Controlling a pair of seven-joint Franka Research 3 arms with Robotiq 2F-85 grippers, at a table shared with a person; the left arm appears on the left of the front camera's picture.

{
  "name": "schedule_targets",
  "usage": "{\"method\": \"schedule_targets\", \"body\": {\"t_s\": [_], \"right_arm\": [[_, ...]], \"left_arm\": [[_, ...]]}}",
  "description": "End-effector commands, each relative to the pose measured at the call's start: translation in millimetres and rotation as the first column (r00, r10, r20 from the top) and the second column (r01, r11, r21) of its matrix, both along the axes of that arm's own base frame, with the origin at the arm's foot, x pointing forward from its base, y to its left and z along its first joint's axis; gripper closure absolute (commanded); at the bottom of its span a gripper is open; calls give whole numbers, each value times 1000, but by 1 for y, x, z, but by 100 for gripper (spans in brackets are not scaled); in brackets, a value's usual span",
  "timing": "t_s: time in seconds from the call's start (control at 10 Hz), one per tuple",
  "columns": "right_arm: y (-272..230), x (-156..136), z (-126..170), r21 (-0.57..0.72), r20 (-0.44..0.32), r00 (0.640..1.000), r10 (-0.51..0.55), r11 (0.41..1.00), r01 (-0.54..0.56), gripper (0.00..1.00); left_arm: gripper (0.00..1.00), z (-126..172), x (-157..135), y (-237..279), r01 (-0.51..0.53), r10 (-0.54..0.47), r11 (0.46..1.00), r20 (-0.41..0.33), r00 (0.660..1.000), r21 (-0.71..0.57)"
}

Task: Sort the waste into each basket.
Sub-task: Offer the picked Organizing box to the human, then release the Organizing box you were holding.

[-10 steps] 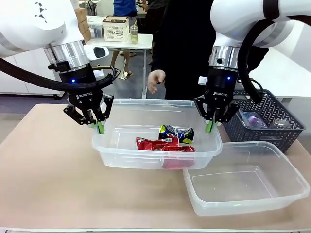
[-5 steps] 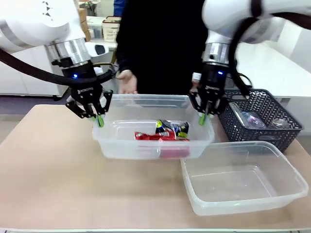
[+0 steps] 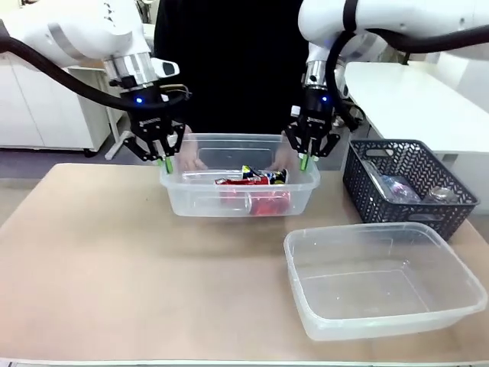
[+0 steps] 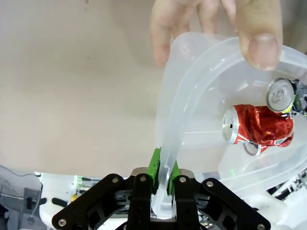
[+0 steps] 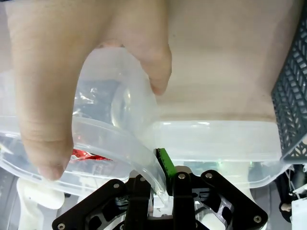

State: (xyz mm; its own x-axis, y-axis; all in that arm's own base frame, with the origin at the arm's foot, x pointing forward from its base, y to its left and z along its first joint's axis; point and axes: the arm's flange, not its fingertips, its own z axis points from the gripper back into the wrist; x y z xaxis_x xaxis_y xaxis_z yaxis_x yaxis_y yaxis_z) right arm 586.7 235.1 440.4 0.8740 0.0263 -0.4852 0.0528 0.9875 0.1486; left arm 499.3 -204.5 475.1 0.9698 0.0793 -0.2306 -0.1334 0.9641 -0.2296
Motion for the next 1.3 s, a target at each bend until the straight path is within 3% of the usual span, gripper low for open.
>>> {"method": "schedule_targets", "body": {"t_s": [0.0,0.9,1.0,1.1,1.2], "right_arm": [[1,-25,11,9,36,999,-10,1000,9,93],[1,-25,11,9,36,999,-10,1000,9,93],[1,-18,10,-9,16,1000,5,1000,-5,49],[-12,-30,20,20,131,990,-50,999,48,41],[-18,-40,28,80,237,969,-67,996,49,0]], "left_arm": [[93,8,-20,0,-1,1,1000,25,1000,-8],[93,10,-16,0,8,-8,1000,16,1000,6],[35,12,-17,-5,35,-35,999,2,999,-27],[35,17,-18,-6,30,-30,999,23,999,-34],[0,27,-22,-3,6,-2,999,77,997,-51]]}}
